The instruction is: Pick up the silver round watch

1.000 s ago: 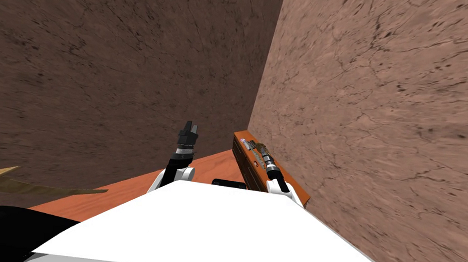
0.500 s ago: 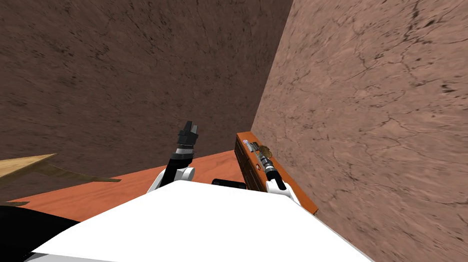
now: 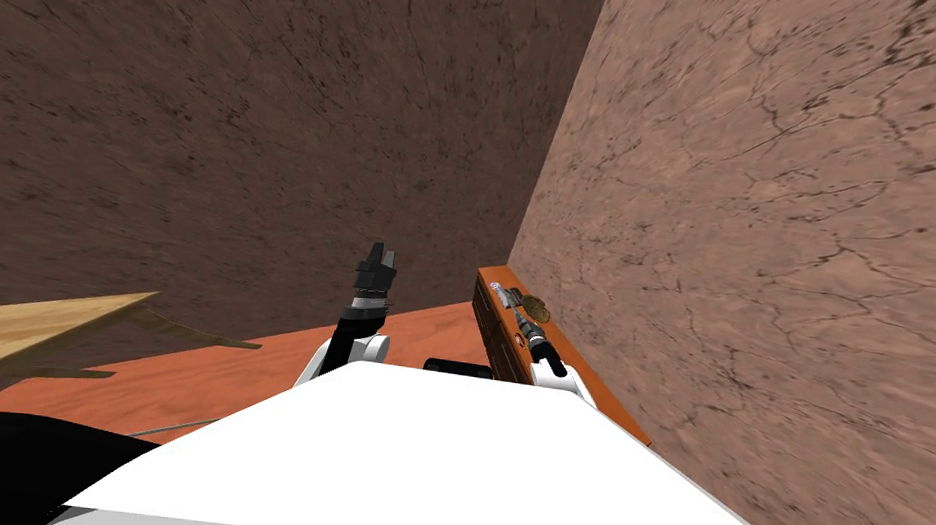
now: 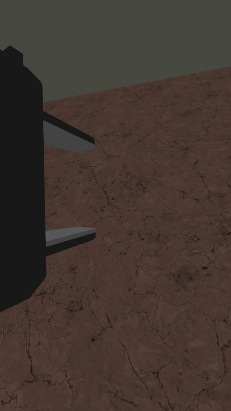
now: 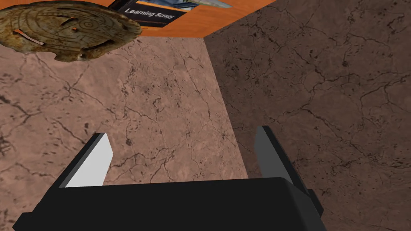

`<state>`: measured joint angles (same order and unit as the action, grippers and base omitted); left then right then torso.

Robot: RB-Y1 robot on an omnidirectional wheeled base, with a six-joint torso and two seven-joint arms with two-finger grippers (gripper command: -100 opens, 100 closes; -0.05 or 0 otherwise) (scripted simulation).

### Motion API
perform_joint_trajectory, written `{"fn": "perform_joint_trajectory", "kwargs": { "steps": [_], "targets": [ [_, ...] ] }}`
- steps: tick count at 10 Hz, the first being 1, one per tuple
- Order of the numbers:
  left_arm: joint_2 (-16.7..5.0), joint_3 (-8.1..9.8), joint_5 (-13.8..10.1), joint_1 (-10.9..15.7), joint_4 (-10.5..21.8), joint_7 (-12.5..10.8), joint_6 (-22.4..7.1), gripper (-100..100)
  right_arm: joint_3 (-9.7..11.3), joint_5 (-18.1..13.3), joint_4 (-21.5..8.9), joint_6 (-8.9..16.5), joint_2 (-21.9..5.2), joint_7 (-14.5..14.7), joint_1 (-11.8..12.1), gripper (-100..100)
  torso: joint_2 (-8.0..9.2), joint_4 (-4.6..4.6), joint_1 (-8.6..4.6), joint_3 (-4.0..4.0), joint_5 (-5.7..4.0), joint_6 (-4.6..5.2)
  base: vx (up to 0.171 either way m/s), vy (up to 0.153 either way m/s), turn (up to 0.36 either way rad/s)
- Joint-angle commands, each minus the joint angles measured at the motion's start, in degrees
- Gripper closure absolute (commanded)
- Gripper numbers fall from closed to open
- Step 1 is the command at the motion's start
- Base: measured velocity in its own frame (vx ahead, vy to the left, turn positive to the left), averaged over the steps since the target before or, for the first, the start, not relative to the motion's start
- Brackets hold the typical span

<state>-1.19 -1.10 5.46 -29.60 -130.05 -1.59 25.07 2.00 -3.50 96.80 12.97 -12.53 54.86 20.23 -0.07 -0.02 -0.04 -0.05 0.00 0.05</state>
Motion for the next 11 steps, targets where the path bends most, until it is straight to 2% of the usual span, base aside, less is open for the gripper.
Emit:
{"fn": "perform_joint_trajectory", "kwargs": {
  "steps": [1, 2, 3, 4, 5, 6, 7, 8, 9, 10, 11],
  "targets": [
    [0.0, 0.0, 0.0, 0.0, 0.0, 0.0, 0.0, 0, 0.3, -0.36, -2.11, 2.66, -0.3, 2.86, -0.72, -100, 0.0, 0.0, 0.0, 0.0, 0.0, 0.0, 0.013, -0.022, 0.151],
    [0.0, 0.0, 0.0, 0.0, 0.0, 0.0, 0.0, 0, 0.3, -0.36, -2.11, 2.66, -0.3, 3.96, -0.72, -100, 0.01, 0.0, 0.0, 0.0, 0.0, -0.01, 0.013, -0.025, 0.098],
    [0.0, 0.0, 0.0, 0.0, 0.0, 0.0, 0.0, 0, 0.57, -0.69, -3.96, 4.83, -0.55, 5.8, -1.37, -100, 0.01, 0.0, 0.01, 0.0, 0.0, 0.0, 0.013, -0.021, 0.179],
    [0.0, 0.0, 0.0, 0.0, 0.0, 0.0, 0.0, 0, 0.57, -0.69, -3.96, 4.83, -0.55, 6.93, -1.37, -100, 0.01, 0.0, 0.02, 0.01, 0.0, -0.02, 0.008, -0.023, 0.087],
    [0.0, 0.0, 0.0, 0.0, 0.0, 0.0, 0.0, 0, 0.85, -1.06, -5.79, 6.91, -0.77, 8.92, -2.03, -100, 0.02, 0.0, 0.02, 0.01, 0.01, 0.01, 0.003, -0.028, 0.165],
    [0.0, 0.0, 0.0, 0.01, 0.0, 0.0, 0.0, 0, 0.85, -1.06, -5.79, 6.91, -0.77, 9.82, -2.03, -100, 0.03, 0.01, 0.0, 0.02, 0.0, -0.02, 0.003, -0.026, 0.071],
    [0.0, 0.0, 0.0, 0.0, 0.0, 0.0, 0.0, 0, 1.13, -1.44, -7.57, 8.91, -0.96, 11.84, -2.68, -100, 0.04, 0.01, 0.0, 0.02, 0.0, 0.02, 0.008, -0.026, 0.114],
    [0.0, 0.0, 0.0, 0.0, 0.0, 0.0, 0.0, 0, 1.13, -1.44, -7.57, 8.91, -0.96, 12.64, -2.68, -100, 0.03, 0.0, 0.0, 0.02, 0.0, 0.0, 0.006, -0.023, 0.093],
    [0.0, 0.0, 0.0, 0.0, 0.0, 0.0, 0.0, 0, 1.42, -1.85, -9.31, 10.8, -1.12, 14.75, -3.32, -100, 0.03, 0.01, 0.02, 0.02, 0.01, 0.01, 0.002, -0.025, 0.147],
    [0.0, 0.0, 0.0, 0.0, 0.0, 0.0, 0.0, 0, 1.42, -1.85, -9.31, 10.8, -1.12, 15.37, -3.32, -100, 0.04, 0.01, 0.01, 0.02, 0.01, 0.0, -0.002, -0.023, 0.072],
    [0.0, 0.0, 0.0, 0.0, 0.0, 0.0, 0.0, 0, 1.71, -2.26, -10.98, 12.6, -1.26, 17.55, -3.95, -100, 0.05, 0.01, 0.02, 0.03, 0.01, 0.02, -0.002, -0.023, 0.14]
  ]
}}
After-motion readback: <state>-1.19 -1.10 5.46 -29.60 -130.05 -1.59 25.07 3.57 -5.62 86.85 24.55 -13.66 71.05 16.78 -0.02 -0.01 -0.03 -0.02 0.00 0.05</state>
